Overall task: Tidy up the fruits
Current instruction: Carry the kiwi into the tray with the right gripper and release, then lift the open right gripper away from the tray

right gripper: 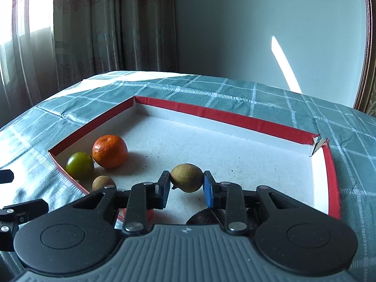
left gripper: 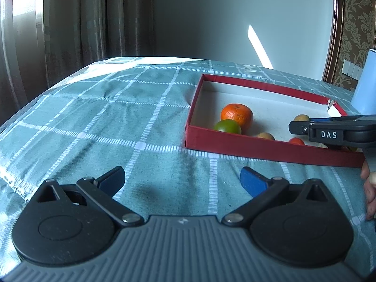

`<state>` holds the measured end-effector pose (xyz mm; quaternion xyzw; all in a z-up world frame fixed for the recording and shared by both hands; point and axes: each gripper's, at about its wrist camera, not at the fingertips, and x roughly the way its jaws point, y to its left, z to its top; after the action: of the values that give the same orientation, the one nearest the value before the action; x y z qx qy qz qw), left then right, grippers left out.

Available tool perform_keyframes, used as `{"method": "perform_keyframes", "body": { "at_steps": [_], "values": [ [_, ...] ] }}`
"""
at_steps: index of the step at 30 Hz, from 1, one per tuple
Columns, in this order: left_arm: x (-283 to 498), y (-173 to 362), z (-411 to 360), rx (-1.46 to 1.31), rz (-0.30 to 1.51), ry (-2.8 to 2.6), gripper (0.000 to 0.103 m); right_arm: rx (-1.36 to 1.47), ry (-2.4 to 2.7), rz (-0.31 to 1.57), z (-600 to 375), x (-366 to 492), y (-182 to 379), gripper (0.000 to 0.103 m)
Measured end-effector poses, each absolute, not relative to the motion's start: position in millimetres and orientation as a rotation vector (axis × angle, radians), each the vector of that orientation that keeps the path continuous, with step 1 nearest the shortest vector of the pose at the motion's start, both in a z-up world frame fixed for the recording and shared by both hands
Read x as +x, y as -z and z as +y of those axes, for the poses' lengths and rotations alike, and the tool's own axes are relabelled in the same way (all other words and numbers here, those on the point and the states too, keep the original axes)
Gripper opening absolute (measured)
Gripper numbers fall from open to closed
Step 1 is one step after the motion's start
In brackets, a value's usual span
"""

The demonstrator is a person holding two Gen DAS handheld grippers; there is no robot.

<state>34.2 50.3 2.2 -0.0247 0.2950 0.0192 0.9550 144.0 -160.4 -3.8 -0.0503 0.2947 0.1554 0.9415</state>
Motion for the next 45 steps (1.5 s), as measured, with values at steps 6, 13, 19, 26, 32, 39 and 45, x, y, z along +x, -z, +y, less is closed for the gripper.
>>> {"method": "perform_keyframes", "body": {
  "at_steps": [6,13,19,26,32,39,45],
  "values": [
    [34.9,-1.4,50.5,-0.050,0.606,-0.042,0.103,-0.082,-0.326,0.596,-161.9,141.1,3.1,0.029],
    [35.5,-1.0,51.4,-0.054,0.608,-0.049,0.103,-0.055,-0.356,0.569,-165.8,121.6,-4.9,0.030],
    [32.5,-2.4,51.8,-0.056,0.590,-0.055,0.103,0.039,-0.307,0.475,-211.8,77.8,-20.9,0.030],
    [21.7,-7.0,43.7,-0.031,0.556,0.003,0.103,0.068,-0.259,0.471,-260.2,43.1,-6.7,0.031],
    [3.9,-12.2,6.3,0.081,0.505,0.051,0.103,0.137,-0.265,0.451,-268.2,32.7,-6.5,0.054],
    [3.3,-8.8,-34.4,0.172,0.512,0.086,0.103,0.141,-0.272,0.459,-268.2,17.0,-4.5,0.054],
    [5.1,-5.2,-51.1,0.185,0.523,0.121,0.103,0.199,-0.284,0.483,-275.3,19.4,-1.1,0.065]
  ]
}}
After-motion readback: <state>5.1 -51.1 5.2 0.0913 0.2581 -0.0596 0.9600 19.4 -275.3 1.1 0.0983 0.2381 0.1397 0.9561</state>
